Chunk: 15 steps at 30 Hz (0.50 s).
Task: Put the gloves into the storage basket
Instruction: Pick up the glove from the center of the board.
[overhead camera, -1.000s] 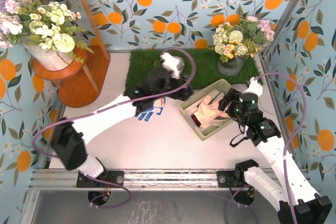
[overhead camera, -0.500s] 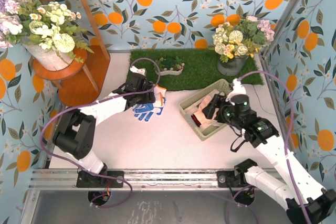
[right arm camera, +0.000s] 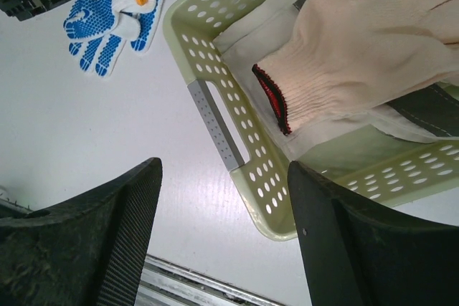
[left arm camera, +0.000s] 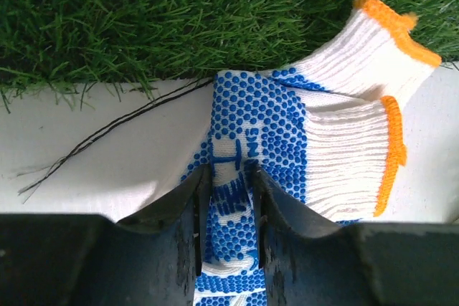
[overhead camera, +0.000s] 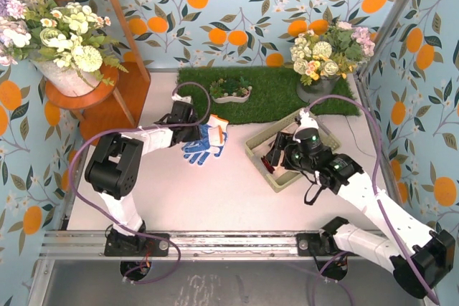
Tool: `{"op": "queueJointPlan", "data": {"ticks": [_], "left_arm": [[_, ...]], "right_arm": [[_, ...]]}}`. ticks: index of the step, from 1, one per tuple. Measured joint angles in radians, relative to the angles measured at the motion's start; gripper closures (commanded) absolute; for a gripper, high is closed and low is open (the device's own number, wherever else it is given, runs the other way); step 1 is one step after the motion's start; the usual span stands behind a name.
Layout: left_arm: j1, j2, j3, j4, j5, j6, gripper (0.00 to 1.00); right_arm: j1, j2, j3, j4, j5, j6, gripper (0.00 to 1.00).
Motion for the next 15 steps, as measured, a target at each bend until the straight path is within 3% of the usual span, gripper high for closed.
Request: {"op": "queueJointPlan", "data": {"ticks": [8,15], "left_arm": [[-0.001,-0.021,-0.017,0.029,0.008,0.010,0.99],[-0.001,-0.152,-0.023,0.010,0.047,0.070,1.00]], "right_arm": [[0.002,-0.006,0.000,-0.013,0.040,0.005,0.33],[0.006,0.000,0.003,-0.013,0.015,0.009,0.33]]}}
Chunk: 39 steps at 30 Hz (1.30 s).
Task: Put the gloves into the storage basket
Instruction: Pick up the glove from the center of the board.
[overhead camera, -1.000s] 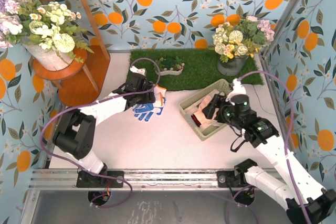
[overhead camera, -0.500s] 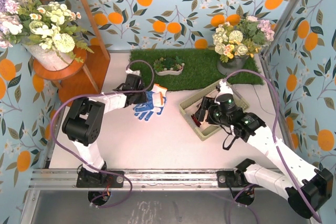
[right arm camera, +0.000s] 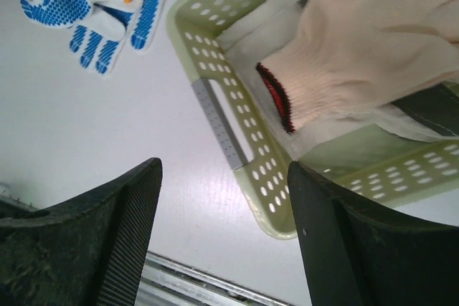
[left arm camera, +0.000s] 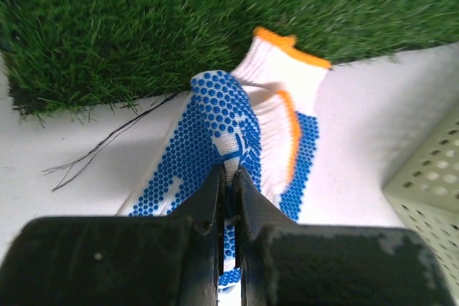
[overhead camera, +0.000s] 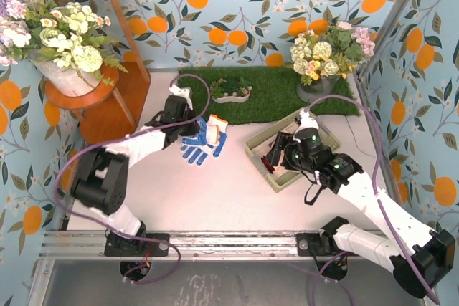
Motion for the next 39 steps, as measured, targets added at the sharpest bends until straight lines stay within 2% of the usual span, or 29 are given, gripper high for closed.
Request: {"op": "queueJointPlan", "data": {"ticks": [7,11,18,22,29,36,39], "left_arm": [[0.000,-0.215,0.006,-0.145,0.062,0.093,1.00],[0.000,-0.342,0.016,-0.247,0.154,0.141,1.00],[0.000,-0.523,0.015,-0.322,0.475,0.201,1.00],[0.000,-0.538,0.013,-0.362,0.639,0.229,1.00],[0.000,-0.538,0.011,-0.416,0.821,0.272,1.00],[0.000,-0.534,0.010,-0.417,0.910,0.293,1.00],[0.000,-0.534,0.006,-0.418,0.927,0.300,1.00]], "right_arm": [[0.113,0.122,0.094,0.085,-0.103,-0.056,0.32],[0.195,0.229,0.172,0.142,-0.169,-0.108,0.31],[0.217,0.312,0.228,0.172,-0.270,-0.151,0.28],[0.174,0.312,0.242,0.163,-0.359,-0.168,0.27],[0.024,0.311,0.244,0.143,-0.507,-0.179,0.27],[0.076,0.333,0.256,0.140,-0.637,-0.174,0.36],[0.111,0.354,0.258,0.157,-0.659,-0.167,0.46]]}}
